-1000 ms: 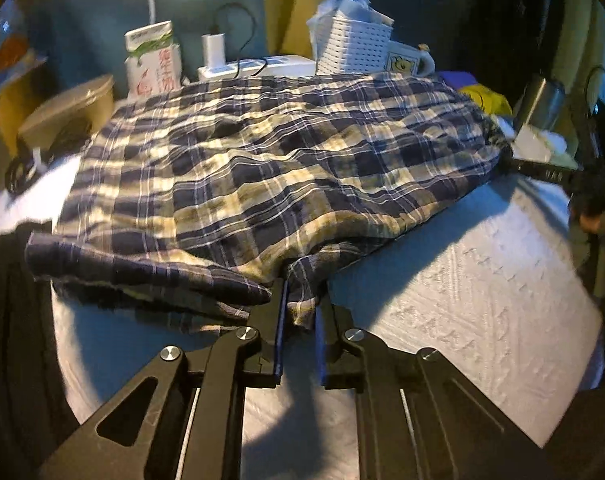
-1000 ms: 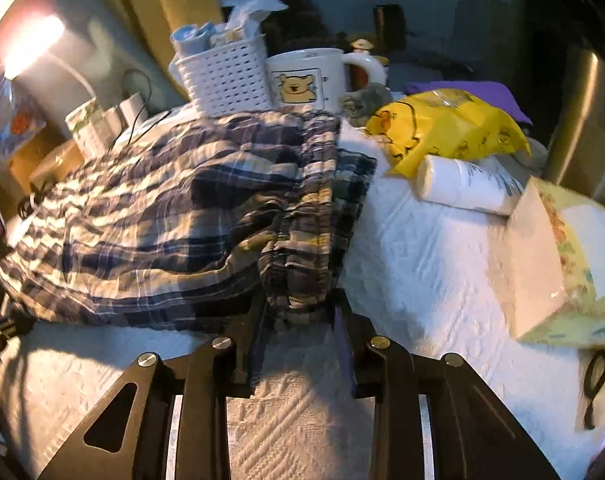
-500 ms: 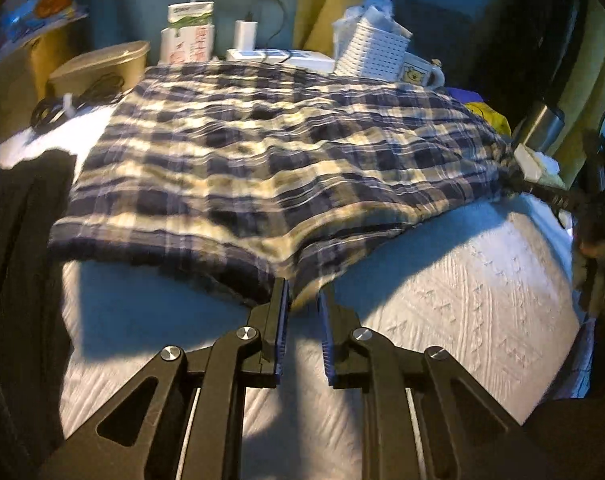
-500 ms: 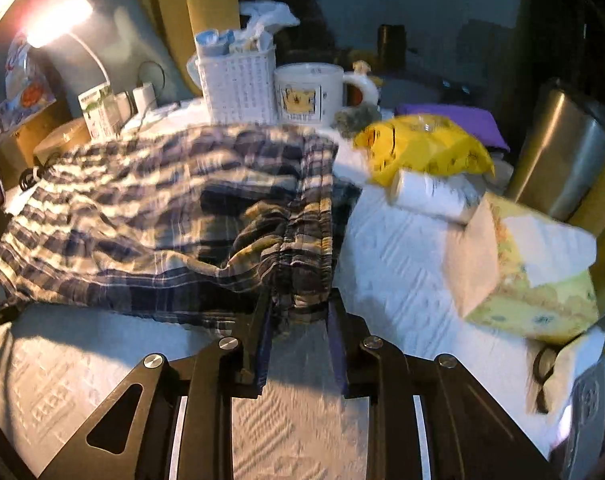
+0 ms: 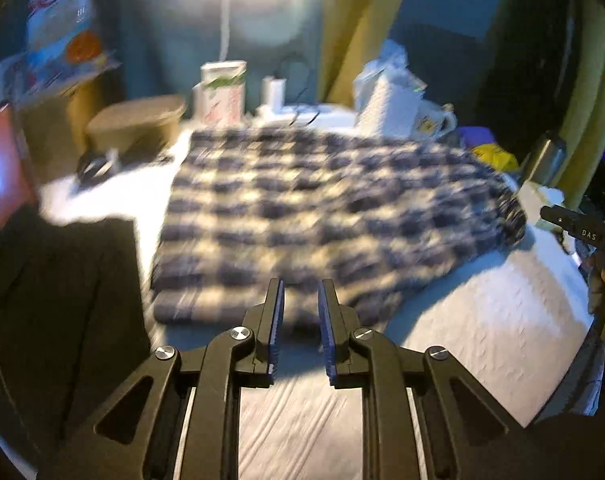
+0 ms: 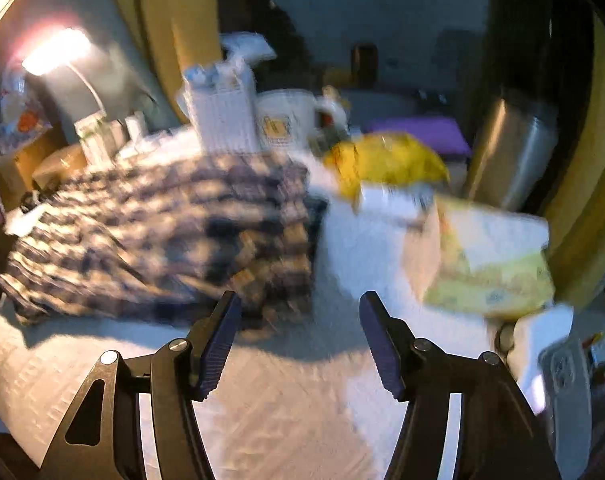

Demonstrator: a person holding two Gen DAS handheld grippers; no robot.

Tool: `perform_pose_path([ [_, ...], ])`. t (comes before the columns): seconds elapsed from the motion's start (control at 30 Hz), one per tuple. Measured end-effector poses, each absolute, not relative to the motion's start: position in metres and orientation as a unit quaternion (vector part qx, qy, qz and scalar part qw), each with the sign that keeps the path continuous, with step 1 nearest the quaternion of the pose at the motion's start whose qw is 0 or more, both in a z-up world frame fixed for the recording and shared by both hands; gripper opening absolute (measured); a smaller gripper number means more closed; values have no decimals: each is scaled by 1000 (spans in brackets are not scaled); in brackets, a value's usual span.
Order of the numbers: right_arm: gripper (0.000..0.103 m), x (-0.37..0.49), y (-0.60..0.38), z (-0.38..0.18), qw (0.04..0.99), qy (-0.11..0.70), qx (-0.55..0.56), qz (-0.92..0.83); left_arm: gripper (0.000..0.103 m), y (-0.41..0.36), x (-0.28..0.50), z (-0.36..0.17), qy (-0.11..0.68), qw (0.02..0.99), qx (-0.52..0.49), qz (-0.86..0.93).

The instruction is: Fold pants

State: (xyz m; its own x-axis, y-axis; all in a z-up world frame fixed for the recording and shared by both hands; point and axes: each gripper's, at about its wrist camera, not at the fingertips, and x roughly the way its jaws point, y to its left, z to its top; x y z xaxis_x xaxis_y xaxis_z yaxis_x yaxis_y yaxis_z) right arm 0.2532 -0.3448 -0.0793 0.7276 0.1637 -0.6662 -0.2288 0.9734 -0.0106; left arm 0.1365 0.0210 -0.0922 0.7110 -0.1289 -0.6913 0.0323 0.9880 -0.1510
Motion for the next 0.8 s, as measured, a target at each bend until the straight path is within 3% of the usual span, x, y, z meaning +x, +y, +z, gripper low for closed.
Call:
perform_pose_path([
  [0.33, 59, 276, -201, -100, 895, 358, -84, 253, 18, 27, 177, -145, 451, 889, -48, -69],
  [0.37, 57, 285, -188, -109, 887, 376, -85, 254, 18, 30, 175, -145, 451, 889, -45, -64],
  [0.4, 47, 288, -182, -114, 883, 385, -83, 256, 18, 33, 173, -145, 451, 889, -44, -59],
  [0.53, 38, 277, -135, -140, 850, 414, -121, 301, 18, 45, 157, -146, 439, 896, -42, -50],
  [0.7, 38, 258, -117, -143, 841, 409, -150, 321, 18, 53, 149, -139, 458, 887, -48, -25],
  [0.8, 38, 262, -131, -132, 846, 405, -126, 322, 18, 47, 150, -117, 430, 900, -51, -50],
])
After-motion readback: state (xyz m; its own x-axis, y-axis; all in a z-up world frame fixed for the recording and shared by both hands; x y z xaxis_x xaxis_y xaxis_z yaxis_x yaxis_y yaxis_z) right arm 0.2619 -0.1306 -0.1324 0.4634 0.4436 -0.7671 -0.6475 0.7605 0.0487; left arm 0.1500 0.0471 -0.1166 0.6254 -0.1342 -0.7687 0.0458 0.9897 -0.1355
